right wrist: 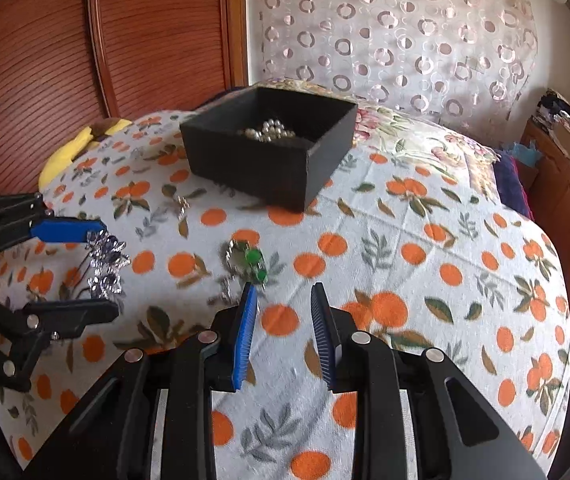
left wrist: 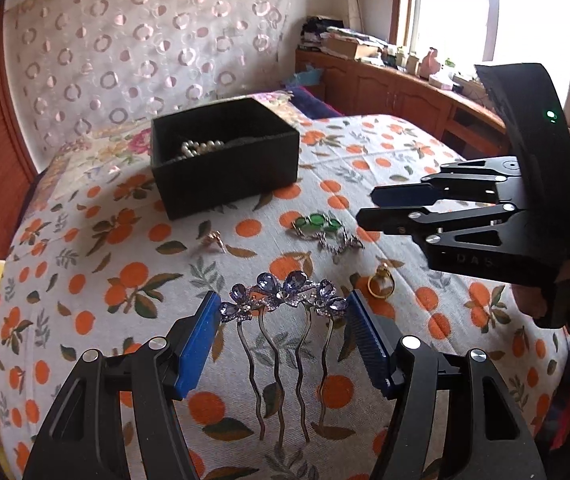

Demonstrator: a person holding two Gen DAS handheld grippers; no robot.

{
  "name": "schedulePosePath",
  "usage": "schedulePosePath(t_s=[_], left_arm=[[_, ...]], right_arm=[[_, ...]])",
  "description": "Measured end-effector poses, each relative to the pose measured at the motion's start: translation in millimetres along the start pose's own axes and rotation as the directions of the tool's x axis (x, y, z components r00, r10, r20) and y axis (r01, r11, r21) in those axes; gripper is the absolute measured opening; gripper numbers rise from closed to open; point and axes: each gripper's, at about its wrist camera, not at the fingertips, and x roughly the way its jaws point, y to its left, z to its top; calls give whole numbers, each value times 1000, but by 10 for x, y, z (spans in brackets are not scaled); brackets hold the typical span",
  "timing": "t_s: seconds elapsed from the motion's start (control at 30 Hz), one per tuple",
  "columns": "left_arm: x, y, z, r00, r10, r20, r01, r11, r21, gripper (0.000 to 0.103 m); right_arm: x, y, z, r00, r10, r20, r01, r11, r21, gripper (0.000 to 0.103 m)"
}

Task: Organize jewelry
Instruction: 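Grasp the green jade pendant with the right tool while the left tool holds the comb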

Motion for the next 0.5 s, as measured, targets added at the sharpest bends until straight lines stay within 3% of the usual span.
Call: schedulePosePath(t_s=[0.5], left_arm=[[-162, 128, 64, 999, 10, 51, -8, 999, -34, 62]], right_arm=[[369, 124, 253, 995, 20, -98, -27, 998, -62, 30]])
